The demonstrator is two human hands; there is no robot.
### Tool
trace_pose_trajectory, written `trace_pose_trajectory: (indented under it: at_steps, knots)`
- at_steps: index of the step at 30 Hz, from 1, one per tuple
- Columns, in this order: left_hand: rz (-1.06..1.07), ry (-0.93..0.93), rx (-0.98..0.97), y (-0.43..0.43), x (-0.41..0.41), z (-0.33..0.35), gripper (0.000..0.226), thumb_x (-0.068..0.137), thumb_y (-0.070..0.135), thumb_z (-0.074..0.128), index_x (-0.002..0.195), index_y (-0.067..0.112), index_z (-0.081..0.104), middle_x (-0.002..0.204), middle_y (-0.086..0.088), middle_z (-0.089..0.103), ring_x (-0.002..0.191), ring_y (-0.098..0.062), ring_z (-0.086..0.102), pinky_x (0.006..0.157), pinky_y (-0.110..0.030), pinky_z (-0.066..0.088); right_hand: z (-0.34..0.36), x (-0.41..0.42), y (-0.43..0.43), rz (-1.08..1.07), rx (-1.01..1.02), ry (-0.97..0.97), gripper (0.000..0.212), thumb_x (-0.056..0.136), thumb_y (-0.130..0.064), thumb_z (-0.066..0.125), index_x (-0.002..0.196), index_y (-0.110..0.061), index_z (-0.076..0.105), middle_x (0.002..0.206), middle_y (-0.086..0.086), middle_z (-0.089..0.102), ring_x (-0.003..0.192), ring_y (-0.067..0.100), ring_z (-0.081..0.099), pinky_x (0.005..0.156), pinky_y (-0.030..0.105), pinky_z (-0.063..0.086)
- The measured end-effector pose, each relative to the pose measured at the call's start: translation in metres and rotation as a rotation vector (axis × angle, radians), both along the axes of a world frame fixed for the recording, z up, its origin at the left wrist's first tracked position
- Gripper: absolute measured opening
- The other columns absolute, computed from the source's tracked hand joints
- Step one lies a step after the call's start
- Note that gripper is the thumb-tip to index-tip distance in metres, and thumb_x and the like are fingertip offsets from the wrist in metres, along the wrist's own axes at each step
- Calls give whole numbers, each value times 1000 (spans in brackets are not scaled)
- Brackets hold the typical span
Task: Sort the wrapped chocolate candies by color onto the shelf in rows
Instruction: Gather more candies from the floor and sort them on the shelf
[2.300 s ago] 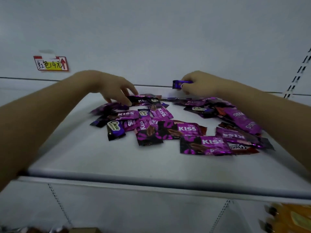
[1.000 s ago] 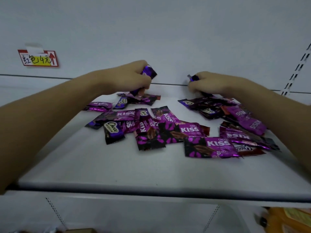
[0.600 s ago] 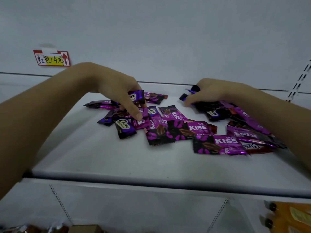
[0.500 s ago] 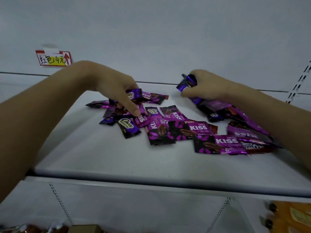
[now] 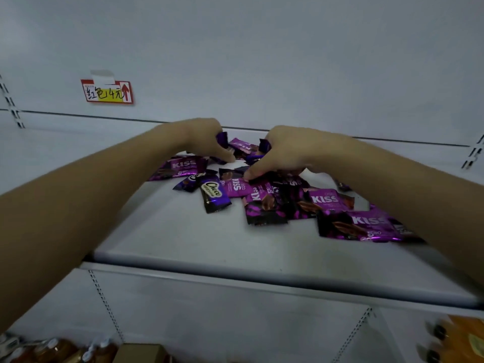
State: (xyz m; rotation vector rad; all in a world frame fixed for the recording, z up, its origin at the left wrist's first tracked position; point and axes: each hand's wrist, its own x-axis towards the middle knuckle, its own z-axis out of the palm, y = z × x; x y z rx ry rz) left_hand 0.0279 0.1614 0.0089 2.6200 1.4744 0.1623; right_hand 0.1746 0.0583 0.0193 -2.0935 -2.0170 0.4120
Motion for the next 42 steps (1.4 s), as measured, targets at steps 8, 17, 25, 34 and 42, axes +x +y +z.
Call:
trace_pose_trajectory:
  at_steps: [8,17,25,34,42]
  knots:
    - [-22,-530,-278,-19,-14,36,5,91,10,54,90,14,51,81,-7,55,58,-15,57,53,-25,48,-7,24,-2,-51,124,471,16,82,-15,61,69,-11,53,64,6,54,55,19,51,54,27,41]
    - [-20,60,-395,-22,-54,58,26,74,20,78,74,13,53,60,2,52,48,-10,44,48,-23,39,-4,-40,-32,316,151,88,51,75,-58,67,75,-10,51,61,-1,44,53,15,40,54,27,32]
    - [75,361,-297,-37,-20,41,48,61,56,78,82,14,68,72,8,73,68,-16,45,60,-24,43,7,-25,-33,209,40,-186,28,74,-37,68,76,-12,55,65,1,53,58,18,48,53,27,34]
    - [-173,203,-268,-41,-8,34,38,73,37,76,99,10,66,81,-5,58,71,-18,52,72,-32,47,32,31,-27,-7,265,90,23,83,-22,61,68,-8,52,60,5,48,52,18,41,50,26,29]
    - [-370,-196,-185,-40,12,15,20,82,26,62,75,14,48,69,-1,48,61,-14,42,61,-28,35,45,122,-37,-179,17,866,40,77,-28,63,110,-6,59,65,-2,52,46,8,30,39,19,19]
